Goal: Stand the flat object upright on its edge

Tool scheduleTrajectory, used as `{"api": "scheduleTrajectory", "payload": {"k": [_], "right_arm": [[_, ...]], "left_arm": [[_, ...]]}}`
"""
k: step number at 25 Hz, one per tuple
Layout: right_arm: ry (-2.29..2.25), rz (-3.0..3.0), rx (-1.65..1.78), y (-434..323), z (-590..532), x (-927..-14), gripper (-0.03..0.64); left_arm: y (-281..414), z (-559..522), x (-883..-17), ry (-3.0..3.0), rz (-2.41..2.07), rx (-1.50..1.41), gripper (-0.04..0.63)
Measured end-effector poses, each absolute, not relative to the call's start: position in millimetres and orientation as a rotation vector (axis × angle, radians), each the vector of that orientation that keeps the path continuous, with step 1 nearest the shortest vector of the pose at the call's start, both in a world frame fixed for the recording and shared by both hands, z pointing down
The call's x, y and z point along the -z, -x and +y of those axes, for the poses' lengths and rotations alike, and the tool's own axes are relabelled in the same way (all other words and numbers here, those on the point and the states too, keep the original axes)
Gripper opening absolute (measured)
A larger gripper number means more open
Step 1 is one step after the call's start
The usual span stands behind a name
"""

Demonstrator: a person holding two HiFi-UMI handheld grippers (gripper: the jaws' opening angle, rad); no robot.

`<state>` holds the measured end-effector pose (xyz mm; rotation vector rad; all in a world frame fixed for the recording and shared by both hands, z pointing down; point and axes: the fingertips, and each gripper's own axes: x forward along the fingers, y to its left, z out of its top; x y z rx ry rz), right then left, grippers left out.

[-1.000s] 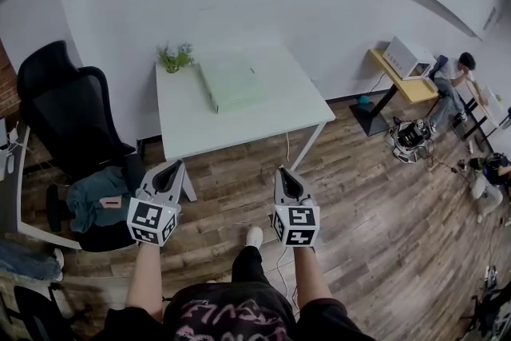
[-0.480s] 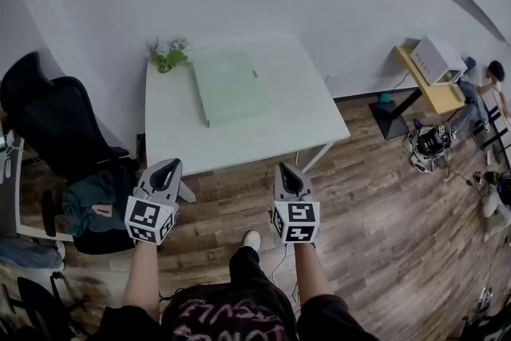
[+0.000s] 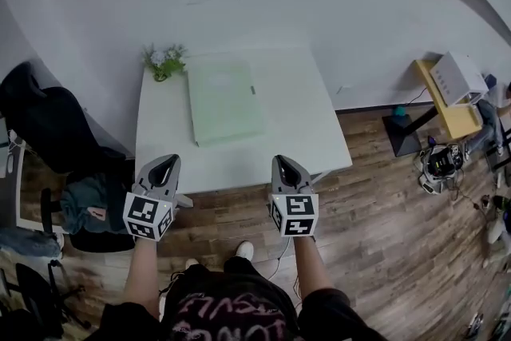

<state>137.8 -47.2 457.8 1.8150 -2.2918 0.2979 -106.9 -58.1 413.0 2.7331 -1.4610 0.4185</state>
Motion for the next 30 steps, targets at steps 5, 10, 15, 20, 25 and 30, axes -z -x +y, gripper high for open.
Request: {"api": "scheduleTrajectory", "payload": {"k": [5,10,15,20,25,30], "right_arm": [[-1.794,-2.308,-0.297,-147.7,-71.3,-447.5,0.028],[-1.781,-2.304,-0.283,-150.3,-95.7,-448.4,0.028],[-1.741,-2.276,-0.22,-145.2,-126.9,-451.4,0.028],[-1.745,-2.277,-0.274,-141.3,-167.2,-457.0,0.028],[-1.737,-2.258,-0.33,-132.3,-208.7,-465.7,0.028],[-1.742,-2.232,-0.361,-119.9,-238.4,-471.6,0.028]], "left_arm": [[94.4,-80.9,-404.4,-2.727,-1.473,-0.408,0.014],[90.1,-106.4,-404.0,-2.73,-1.474,-0.386,0.014],[92.2,-142.7,-409.1,-2.711,-1.474,-0.361,0.014],[95.6,-182.9,-419.7,-2.698,-1.451,-0.359,0.014],[112.0,-223.0,-428.4,-2.67,-1.439,-0.344,0.014],[129.3,-255.3,-441.2,-2.644,-1.421,-0.329,0.014]]}}
